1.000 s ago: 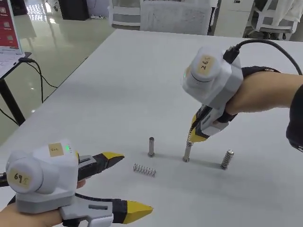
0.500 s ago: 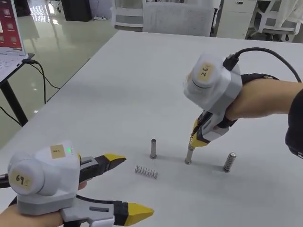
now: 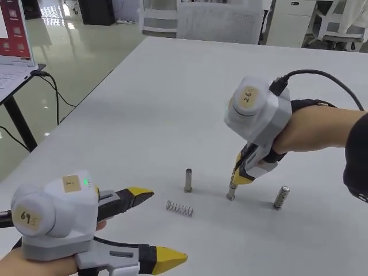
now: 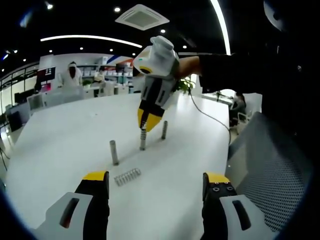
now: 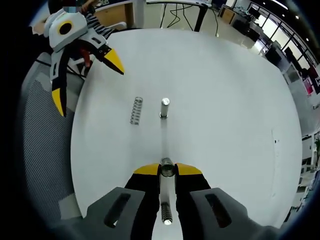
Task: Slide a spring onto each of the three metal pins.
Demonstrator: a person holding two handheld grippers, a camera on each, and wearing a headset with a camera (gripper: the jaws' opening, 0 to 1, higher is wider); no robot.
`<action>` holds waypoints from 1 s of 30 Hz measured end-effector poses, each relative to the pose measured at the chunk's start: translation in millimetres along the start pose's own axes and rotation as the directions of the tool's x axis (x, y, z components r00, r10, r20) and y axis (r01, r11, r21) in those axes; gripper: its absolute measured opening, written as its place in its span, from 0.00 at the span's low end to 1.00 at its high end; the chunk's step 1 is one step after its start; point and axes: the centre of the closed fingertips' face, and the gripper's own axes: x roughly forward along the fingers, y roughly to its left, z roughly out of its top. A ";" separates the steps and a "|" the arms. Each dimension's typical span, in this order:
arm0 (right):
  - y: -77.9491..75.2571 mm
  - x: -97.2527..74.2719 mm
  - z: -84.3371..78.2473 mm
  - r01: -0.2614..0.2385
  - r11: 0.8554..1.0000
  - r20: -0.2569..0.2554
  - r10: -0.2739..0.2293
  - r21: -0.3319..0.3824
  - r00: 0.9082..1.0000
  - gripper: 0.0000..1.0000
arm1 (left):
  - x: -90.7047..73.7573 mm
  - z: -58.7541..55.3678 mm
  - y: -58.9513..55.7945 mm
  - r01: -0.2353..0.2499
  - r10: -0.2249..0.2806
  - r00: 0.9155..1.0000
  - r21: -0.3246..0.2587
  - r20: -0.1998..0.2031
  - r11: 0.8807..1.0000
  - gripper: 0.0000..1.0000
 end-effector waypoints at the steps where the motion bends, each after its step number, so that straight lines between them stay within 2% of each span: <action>1: 0.2 0.2 0.0 -0.001 1.000 0.000 0.001 0.000 1.000 0.08 | 0.0 -0.2 0.1 0.000 0.000 1.000 0.001 -0.001 1.000 0.72; 30: -3.4 24.5 -7.6 -0.012 1.000 -0.011 0.012 0.017 1.000 0.08 | -0.6 -3.1 1.8 0.001 -0.001 1.000 -0.003 -0.010 1.000 0.72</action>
